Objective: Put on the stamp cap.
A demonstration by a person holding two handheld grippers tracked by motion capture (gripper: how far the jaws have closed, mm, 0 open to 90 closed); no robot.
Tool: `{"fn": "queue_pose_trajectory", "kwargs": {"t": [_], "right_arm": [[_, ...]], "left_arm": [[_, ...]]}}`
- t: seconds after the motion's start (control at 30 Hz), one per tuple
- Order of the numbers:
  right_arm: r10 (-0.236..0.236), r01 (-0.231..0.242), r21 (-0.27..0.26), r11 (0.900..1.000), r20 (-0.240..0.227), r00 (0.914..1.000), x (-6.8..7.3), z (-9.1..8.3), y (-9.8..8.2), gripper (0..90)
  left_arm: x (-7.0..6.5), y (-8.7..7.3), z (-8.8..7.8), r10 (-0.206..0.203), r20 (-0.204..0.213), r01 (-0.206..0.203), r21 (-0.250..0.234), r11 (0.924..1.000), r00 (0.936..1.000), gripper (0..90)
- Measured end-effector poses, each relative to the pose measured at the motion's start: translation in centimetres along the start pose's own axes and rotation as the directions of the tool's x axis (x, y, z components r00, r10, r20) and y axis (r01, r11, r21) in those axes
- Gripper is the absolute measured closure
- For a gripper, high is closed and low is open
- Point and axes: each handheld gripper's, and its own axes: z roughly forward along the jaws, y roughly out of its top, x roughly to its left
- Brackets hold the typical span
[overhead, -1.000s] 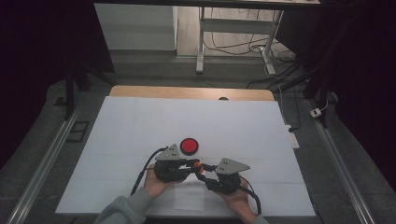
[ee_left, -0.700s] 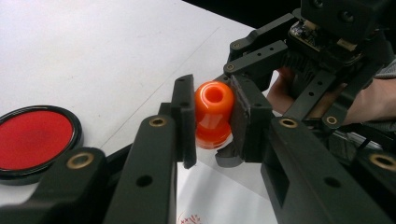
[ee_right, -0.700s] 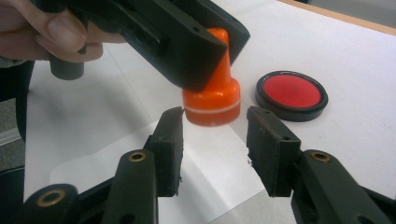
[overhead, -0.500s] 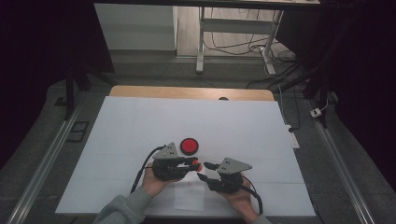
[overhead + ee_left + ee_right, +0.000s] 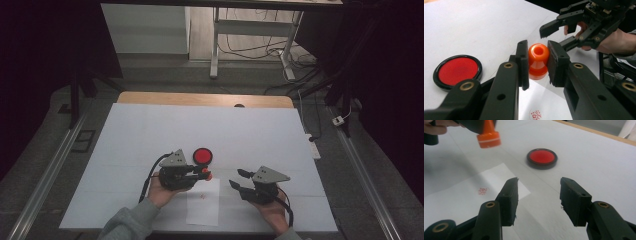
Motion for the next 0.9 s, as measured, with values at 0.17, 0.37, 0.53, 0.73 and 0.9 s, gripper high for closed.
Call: {"fn": "queue_pose_trajectory", "kwargs": {"t": [0.17,0.37,0.53,0.73,0.9], "right_arm": [[0.001,-0.001,0.011,1.0,0.032,0.9995,-0.8,-1.2,-0.5,47.7],[0.003,-0.004,0.021,1.0,0.066,0.9978,-1.8,-2.5,-1.1,47.6],[0.003,-0.006,0.031,0.999,0.088,0.9961,-2.5,-3.2,-1.5,47.6],[0.008,-0.012,0.035,0.999,0.106,0.9943,-3.1,-4.0,-2.0,47.6],[0.018,-0.022,0.033,0.999,0.119,0.9927,-3.5,-4.5,-2.2,47.6]], "left_arm": [[0.3,0.2,-0.6,-0.008,0.004,0.008,0.002,1.0,1.0,72.4],[0.7,0.4,-1.2,-0.011,-0.017,0.011,0.006,0.9999,0.9998,72.3],[1.0,0.5,-1.7,-0.011,-0.037,0.011,0.008,0.9999,0.9993,72.4],[1.5,0.7,-2.3,-0.008,-0.074,0.008,0.01,0.9999,0.9972,72.3],[2.1,0.6,-2.6,-0.019,-0.092,0.02,0.008,0.9998,0.9955,72.3]]}}
